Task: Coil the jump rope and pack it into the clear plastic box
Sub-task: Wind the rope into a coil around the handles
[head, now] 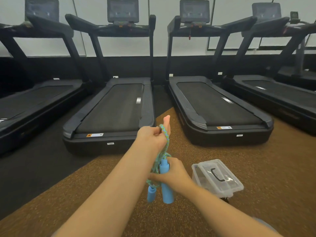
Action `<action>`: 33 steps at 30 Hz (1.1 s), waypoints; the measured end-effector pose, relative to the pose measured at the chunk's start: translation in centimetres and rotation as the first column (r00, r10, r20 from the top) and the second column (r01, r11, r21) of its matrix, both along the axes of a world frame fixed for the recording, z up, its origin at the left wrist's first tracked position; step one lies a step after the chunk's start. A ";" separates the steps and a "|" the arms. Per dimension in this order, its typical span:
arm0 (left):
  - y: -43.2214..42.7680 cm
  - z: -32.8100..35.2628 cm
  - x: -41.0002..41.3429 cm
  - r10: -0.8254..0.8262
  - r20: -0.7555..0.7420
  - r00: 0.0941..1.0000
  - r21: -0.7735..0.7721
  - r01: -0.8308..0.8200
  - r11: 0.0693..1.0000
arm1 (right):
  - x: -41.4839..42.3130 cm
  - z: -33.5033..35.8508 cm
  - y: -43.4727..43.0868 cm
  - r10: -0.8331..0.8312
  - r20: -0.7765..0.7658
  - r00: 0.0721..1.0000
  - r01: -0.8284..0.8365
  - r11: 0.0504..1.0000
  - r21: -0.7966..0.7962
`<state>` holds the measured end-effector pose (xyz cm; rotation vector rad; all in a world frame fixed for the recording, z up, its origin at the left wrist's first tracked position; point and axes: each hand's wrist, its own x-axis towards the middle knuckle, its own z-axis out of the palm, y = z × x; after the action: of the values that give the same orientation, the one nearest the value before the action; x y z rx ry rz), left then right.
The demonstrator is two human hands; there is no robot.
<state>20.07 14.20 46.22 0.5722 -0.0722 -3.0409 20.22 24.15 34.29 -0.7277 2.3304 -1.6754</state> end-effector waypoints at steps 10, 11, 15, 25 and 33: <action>-3.7 1.1 -0.5 -0.092 -0.073 0.993 -0.519 0.041 0.854 | -1.6 0.1 2.0 -0.030 0.107 0.994 0.047 0.986 -0.162; -4.0 0.1 -0.8 -0.161 -0.009 0.987 -0.623 0.120 0.773 | -1.8 0.4 2.1 -0.031 0.118 0.993 0.053 0.980 -0.194; -3.5 -4.4 -0.4 -0.274 0.211 0.938 -0.730 0.338 0.595 | -2.7 1.6 2.5 -0.031 0.148 0.989 0.073 0.953 -0.293; -0.6 -9.3 2.4 0.044 -0.236 0.971 -0.947 -0.220 -0.236 | -4.0 2.9 3.2 -0.117 0.216 0.969 0.173 0.950 -0.261; -0.1 -11.1 2.6 0.074 -0.116 0.991 -0.827 -0.055 -0.559 | -4.2 2.5 2.9 -0.125 0.266 0.956 0.196 0.945 -0.261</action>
<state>22.68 14.11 35.09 0.1997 -2.3611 -1.1979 16.05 27.07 36.77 -0.3488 2.0487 -2.0696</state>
